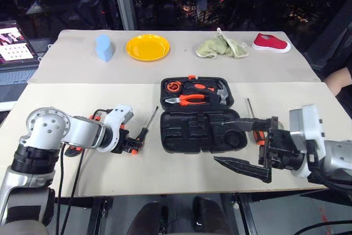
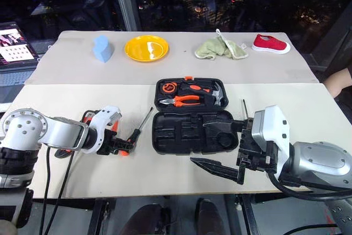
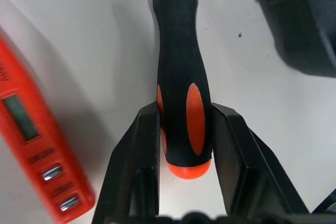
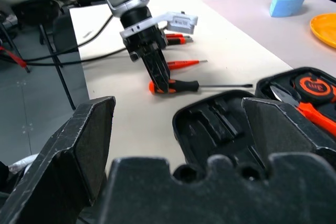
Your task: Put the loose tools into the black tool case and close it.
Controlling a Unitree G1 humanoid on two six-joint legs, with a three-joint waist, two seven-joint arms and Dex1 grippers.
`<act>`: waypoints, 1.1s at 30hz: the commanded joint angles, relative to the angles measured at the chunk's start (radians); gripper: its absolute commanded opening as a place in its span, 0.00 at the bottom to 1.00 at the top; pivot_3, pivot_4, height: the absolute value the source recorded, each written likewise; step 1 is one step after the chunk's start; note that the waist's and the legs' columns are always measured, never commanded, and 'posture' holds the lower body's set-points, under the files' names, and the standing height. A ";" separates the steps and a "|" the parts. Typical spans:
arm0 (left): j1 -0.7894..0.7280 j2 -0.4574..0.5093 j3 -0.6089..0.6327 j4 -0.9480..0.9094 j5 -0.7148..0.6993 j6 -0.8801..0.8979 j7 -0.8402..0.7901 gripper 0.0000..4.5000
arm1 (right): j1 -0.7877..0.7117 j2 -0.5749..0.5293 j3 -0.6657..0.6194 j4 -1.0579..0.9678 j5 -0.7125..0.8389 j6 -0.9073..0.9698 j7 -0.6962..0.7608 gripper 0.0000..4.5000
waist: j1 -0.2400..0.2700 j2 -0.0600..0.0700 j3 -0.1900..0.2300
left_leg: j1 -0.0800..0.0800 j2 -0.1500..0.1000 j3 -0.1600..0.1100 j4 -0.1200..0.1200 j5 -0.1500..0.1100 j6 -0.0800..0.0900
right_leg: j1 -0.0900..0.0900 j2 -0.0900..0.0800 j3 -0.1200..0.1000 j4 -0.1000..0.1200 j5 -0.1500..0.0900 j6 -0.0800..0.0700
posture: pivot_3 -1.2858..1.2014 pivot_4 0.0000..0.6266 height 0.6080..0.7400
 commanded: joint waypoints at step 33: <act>-0.619 -0.229 -0.688 0.515 1.406 -1.195 -1.561 0.20 | 0.216 0.013 -0.267 0.005 0.064 0.015 -0.180 1.00 | 0.000 -0.002 0.002 | -0.028 0.003 0.001 0.022 -0.004 0.028 | -0.013 0.002 -0.003 -0.002 0.003 0.006 | 0.52 0.24 1.00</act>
